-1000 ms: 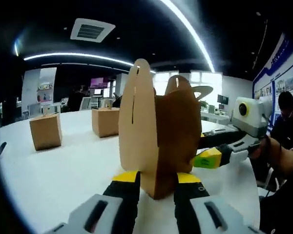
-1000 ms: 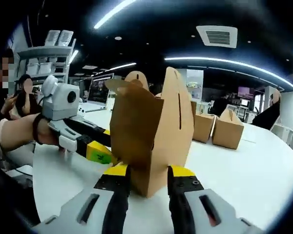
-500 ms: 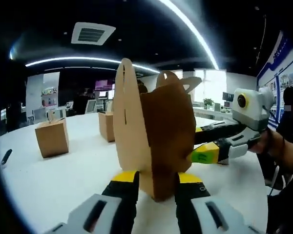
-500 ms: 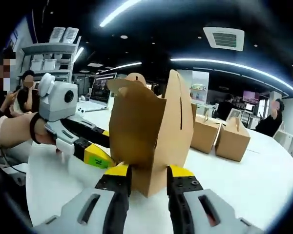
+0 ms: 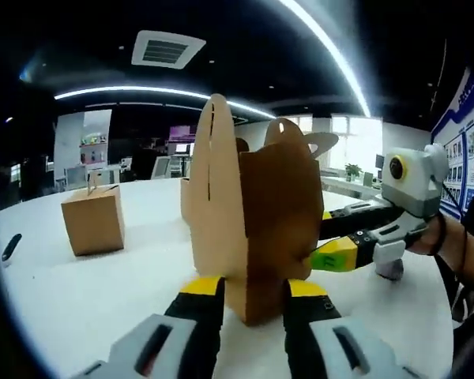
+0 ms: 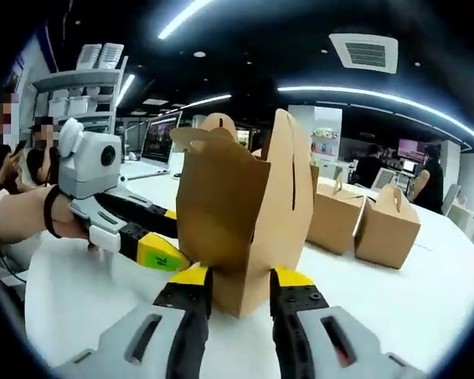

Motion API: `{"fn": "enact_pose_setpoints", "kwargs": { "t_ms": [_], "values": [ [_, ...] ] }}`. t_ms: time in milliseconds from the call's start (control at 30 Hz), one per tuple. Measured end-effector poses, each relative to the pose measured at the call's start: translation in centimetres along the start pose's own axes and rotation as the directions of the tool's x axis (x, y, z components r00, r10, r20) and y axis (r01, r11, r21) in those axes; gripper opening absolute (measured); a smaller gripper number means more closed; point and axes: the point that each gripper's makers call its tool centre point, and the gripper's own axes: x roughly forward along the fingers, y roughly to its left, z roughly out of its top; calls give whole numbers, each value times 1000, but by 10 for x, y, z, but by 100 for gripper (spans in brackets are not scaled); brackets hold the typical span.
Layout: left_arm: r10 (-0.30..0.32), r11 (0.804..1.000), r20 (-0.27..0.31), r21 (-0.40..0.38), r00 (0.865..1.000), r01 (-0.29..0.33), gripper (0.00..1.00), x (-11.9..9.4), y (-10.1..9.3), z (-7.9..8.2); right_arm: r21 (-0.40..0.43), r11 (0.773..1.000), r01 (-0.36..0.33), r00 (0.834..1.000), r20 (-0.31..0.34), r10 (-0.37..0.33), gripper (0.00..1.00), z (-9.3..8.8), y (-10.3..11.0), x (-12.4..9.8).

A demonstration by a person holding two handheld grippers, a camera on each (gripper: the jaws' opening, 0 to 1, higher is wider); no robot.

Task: Pick up one paper box from the group, open the paper box, and remove the item inside

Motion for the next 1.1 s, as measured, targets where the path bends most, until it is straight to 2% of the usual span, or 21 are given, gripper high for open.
{"fn": "enact_pose_setpoints", "kwargs": {
  "t_ms": [167,233,300,333,367,500,567,667,767,833,900,1100],
  "values": [
    [3,1000,6,-6,1000,-3,32,1,2,0,14,1000,-16,1000,20,16,30,-1,-2,0],
    [-10,1000,-7,3,1000,10,36,0,2,-3,17,1000,-20,1000,22,20,31,-2,-2,-1],
    [-14,1000,-27,0,1000,14,38,-1,2,-8,16,1000,-23,999,22,23,36,-2,-1,-3],
    [-15,1000,-31,0,999,15,40,-2,2,-10,20,999,-26,999,33,25,42,0,-2,-9],
    [-19,1000,-42,-5,999,19,40,-7,2,-13,20,999,-25,999,33,25,42,0,-2,-10],
    [-18,1000,-64,5,998,18,42,-25,2,-16,30,999,-33,998,49,31,43,2,-4,-32],
    [-22,1000,-75,10,997,23,42,-31,0,-18,37,998,-59,997,53,57,45,0,0,-41],
    [-32,999,-159,26,987,36,44,-47,-4,-29,48,993,-104,993,52,101,45,-4,7,-56],
    [-58,997,-171,37,984,65,45,-68,-15,-28,47,992,-116,992,64,113,45,-7,9,-83],
    [-64,996,-173,49,983,74,45,-78,-20,-28,62,991,-122,991,71,117,45,-9,0,-98],
    [-69,995,-175,62,982,81,45,-91,-25,-28,71,990,-118,991,75,113,45,-12,-1,-111],
    [-44,994,-176,90,983,61,45,-128,-33,-31,55,994,-99,995,37,97,45,-32,-7,-155]
  ]
}}
